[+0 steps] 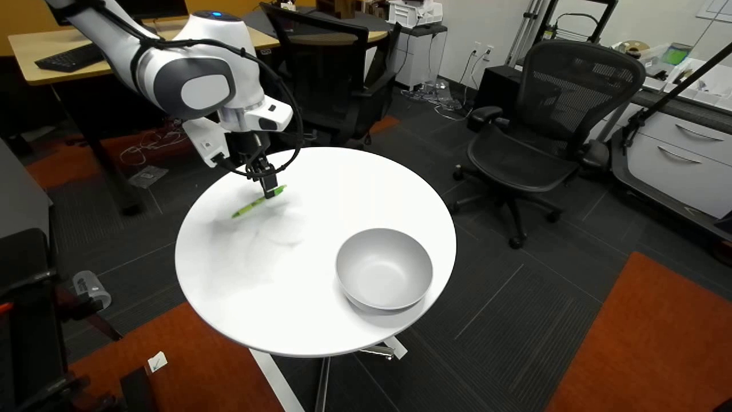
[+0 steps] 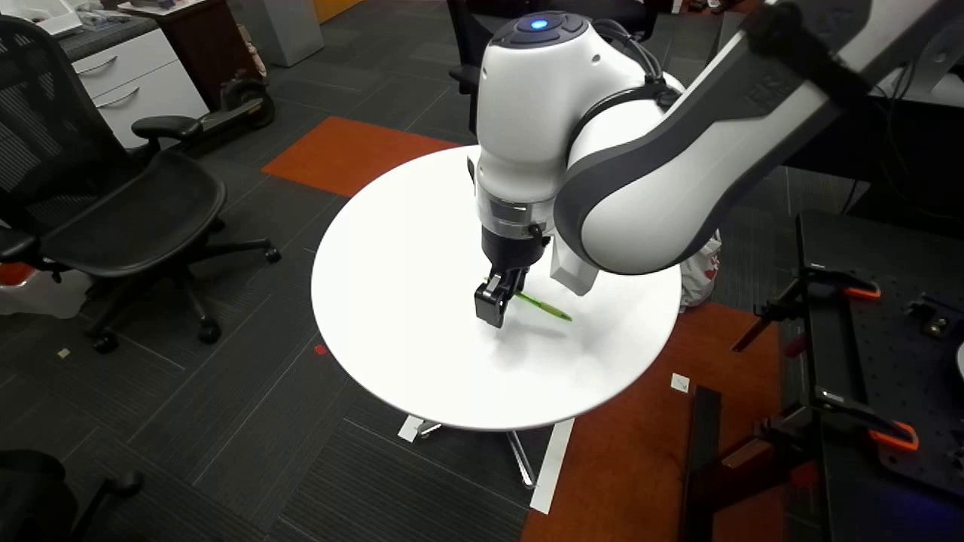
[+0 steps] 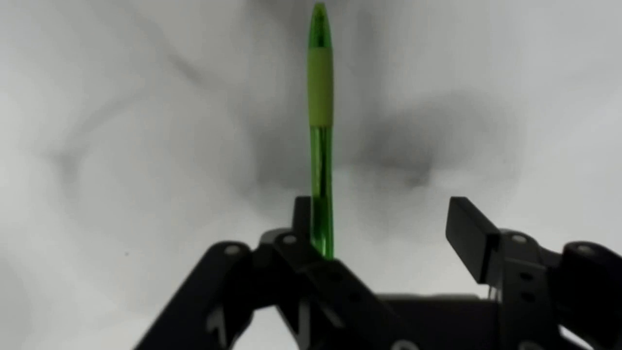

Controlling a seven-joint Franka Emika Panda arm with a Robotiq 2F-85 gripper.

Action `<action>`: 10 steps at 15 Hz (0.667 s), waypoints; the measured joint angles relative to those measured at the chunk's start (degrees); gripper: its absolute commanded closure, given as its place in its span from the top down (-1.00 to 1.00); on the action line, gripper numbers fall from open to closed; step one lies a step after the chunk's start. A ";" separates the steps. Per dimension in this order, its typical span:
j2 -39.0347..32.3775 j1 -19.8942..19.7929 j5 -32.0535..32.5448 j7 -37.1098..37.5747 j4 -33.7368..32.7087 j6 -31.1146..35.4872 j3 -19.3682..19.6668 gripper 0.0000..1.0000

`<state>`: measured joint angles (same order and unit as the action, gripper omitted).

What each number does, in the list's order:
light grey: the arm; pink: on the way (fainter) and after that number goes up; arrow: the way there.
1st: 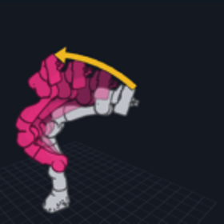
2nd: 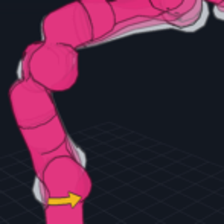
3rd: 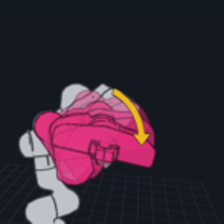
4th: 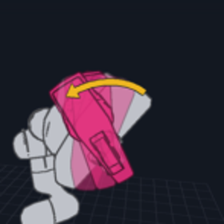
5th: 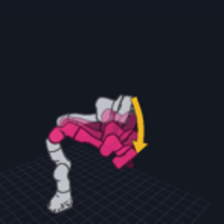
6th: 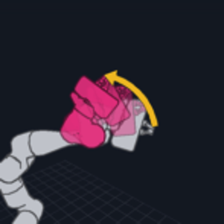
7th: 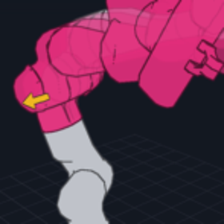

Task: Take the pen out of the bowl and put it on the table

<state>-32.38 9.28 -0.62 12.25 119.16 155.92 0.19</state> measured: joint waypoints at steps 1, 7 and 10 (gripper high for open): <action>0.09 0.03 0.03 0.00 -0.23 0.02 0.26 1.00; 0.24 0.00 0.13 0.00 -1.50 0.03 1.66 1.00; 0.25 -0.01 0.14 0.00 -1.96 0.05 2.26 1.00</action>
<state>-32.13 9.27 -0.47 12.25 117.20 155.97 2.45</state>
